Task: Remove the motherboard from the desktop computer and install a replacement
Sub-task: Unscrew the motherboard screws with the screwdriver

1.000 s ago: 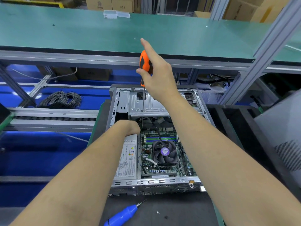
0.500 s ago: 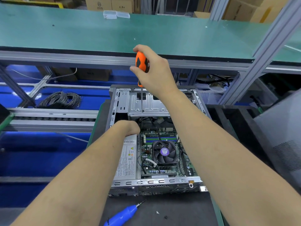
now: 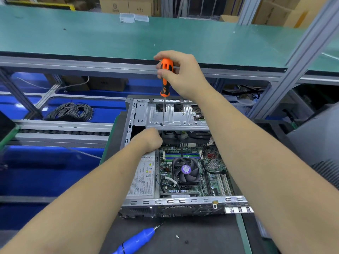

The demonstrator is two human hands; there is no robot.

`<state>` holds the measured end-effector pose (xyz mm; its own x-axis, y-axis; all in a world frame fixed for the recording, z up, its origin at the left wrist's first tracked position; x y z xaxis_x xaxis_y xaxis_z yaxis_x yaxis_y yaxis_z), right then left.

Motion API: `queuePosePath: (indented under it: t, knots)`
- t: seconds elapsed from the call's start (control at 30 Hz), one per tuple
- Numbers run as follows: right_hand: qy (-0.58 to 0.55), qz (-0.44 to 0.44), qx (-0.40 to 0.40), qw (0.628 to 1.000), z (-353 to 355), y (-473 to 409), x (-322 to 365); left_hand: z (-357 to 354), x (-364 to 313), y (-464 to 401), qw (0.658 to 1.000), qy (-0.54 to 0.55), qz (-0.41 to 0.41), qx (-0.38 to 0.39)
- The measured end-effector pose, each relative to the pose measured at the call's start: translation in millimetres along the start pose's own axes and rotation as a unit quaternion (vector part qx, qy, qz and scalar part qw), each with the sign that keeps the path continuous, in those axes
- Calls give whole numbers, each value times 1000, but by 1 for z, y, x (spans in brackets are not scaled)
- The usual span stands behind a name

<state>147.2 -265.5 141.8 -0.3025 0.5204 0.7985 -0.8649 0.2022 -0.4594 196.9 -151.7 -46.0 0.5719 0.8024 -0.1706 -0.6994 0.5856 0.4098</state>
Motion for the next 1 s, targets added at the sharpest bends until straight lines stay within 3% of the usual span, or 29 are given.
queuePosePath:
  t: [0.07, 0.2, 0.37, 0.6, 0.8, 0.87, 1.0]
  knots:
    - [-6, -8, -1, 1000, 1, 0, 0, 7, 3, 5, 999, 3, -36, -36]
    - [21, -19, -8, 1000, -6, 2, -4, 17, 12, 34, 993, -85, -81, -16]
    - [61, -15, 8, 998, -17, 7, -9, -1, 12, 64, 968, -118, -100, -199]
    - [60, -14, 10, 998, -21, 7, -9, -3, 12, 55, 970, -122, -83, -193]
    - [67, -1, -7, 998, -17, 6, -8, 0, 15, 57, 972, -62, -79, -211]
    - [82, 2, -44, 996, -12, 2, -7, 4, 16, 62, 965, -49, -60, -252]
    - [172, 16, -107, 979, -13, -3, -5, 13, 19, 72, 907, -100, 16, -408]
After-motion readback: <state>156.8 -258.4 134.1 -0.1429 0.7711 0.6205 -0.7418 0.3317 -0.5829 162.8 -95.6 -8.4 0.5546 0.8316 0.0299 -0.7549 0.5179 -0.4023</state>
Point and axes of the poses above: each hand's wrist, its own y-axis away from the middle knuckle, its own z-axis out of the back of the hand, x = y × z, the point moved 3 cm from there along -y, towards the middle knuckle, and after that the axes turned 9 degrees about -y, right-handed, at the moved point
